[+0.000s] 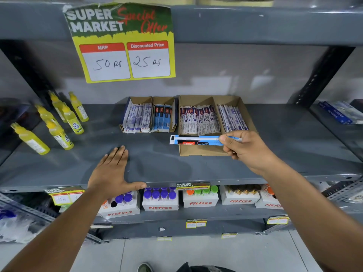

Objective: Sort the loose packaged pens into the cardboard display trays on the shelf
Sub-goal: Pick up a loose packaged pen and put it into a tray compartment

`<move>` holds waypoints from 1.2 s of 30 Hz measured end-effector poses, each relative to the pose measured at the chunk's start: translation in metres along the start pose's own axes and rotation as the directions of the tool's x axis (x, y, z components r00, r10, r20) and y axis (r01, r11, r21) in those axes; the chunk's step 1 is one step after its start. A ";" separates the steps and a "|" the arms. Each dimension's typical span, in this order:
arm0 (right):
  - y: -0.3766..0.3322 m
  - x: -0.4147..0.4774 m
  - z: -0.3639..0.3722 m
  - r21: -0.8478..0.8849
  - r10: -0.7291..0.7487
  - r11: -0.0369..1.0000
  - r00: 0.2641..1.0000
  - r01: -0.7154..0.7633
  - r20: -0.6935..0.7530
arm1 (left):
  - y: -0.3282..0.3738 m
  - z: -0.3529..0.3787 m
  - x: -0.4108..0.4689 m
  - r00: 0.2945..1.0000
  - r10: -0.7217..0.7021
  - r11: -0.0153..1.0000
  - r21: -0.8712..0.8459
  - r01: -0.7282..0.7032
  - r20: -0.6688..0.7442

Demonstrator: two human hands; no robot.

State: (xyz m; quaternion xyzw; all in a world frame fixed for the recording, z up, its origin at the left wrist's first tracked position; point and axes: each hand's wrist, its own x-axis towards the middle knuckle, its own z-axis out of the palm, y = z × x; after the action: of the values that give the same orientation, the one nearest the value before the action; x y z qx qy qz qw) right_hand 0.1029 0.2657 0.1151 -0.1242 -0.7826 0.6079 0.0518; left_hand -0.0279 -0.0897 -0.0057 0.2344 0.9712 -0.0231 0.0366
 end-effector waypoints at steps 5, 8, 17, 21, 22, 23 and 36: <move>-0.002 -0.001 0.000 0.020 0.025 0.999 1.000 -0.025 0.000 | -0.001 0.001 0.000 1.000 0.007 1.000 -0.012 -0.007 -0.005; -0.002 -0.001 0.000 0.061 0.059 0.996 0.998 -0.058 -0.006 | 0.000 0.000 -0.001 1.000 0.007 1.000 0.002 -0.007 0.002; 0.001 0.004 0.000 0.119 0.117 0.986 0.993 -0.115 -0.007 | 0.003 -0.004 -0.001 1.000 -0.002 1.000 0.021 0.001 0.022; -0.003 0.011 0.007 0.119 0.109 0.987 0.994 -0.105 -0.026 | 0.003 -0.004 -0.002 1.000 -0.003 1.000 0.023 0.002 0.020; -0.006 0.014 0.011 0.112 0.096 0.989 0.995 -0.092 -0.029 | 0.004 -0.004 -0.002 1.000 -0.003 1.000 0.018 0.003 0.018; -0.010 0.018 0.016 0.099 0.080 0.992 0.996 -0.076 -0.031 | 0.003 -0.005 -0.002 1.000 -0.007 1.000 0.007 0.006 0.016; -0.030 0.114 0.097 -0.619 -0.180 0.779 0.981 0.096 -0.075 | 0.003 -0.007 -0.003 1.000 0.013 0.998 -0.056 -0.015 -0.025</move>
State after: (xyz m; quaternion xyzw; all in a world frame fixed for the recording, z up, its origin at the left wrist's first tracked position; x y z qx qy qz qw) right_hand -0.0333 0.1973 0.1109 -0.1158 -0.9390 0.3066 0.1041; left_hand -0.0242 -0.0881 0.0011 0.2403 0.9702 0.0072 0.0312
